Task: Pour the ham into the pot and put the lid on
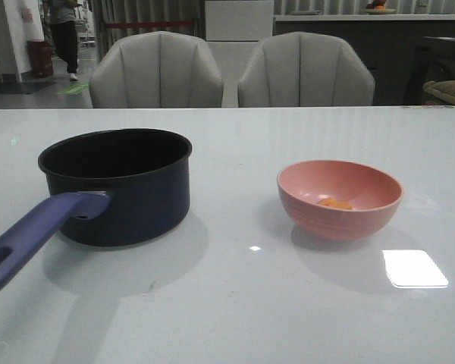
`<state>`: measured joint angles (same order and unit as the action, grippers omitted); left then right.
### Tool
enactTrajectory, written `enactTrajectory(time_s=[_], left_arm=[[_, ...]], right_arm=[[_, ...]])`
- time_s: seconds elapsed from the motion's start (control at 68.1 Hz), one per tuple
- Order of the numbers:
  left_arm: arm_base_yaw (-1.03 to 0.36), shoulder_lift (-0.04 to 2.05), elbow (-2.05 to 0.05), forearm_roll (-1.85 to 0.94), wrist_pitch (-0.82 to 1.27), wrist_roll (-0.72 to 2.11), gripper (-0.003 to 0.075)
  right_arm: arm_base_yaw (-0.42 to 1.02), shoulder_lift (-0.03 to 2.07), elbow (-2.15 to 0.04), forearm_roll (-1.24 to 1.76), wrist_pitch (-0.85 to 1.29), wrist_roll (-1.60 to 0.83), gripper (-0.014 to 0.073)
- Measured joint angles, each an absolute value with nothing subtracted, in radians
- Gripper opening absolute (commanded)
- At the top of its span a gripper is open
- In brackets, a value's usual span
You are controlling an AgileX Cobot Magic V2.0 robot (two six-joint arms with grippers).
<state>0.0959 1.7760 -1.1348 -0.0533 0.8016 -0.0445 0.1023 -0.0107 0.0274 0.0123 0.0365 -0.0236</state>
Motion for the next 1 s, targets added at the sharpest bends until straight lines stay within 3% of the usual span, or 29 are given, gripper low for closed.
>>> enactTrajectory(time_s=[0.073, 0.162, 0.544, 0.999], left_arm=[[0.096, 1.782, -1.137, -0.056, 0.8, -0.045, 0.0512], [0.096, 1.791, -1.138, -0.056, 0.795, -0.045, 0.0599], [0.09, 1.736, -1.141, -0.052, 0.795, 0.0, 0.0603], [-0.019, 1.264, -0.99, -0.062, 0.684, 0.014, 0.0603]], right_arm=[[0.102, -0.011, 0.027, 0.012, 0.036, -0.024, 0.0149], [0.102, -0.011, 0.027, 0.012, 0.036, -0.024, 0.0149], [0.102, -0.011, 0.027, 0.012, 0.036, -0.024, 0.0149], [0.102, -0.011, 0.027, 0.012, 0.036, -0.024, 0.0149]])
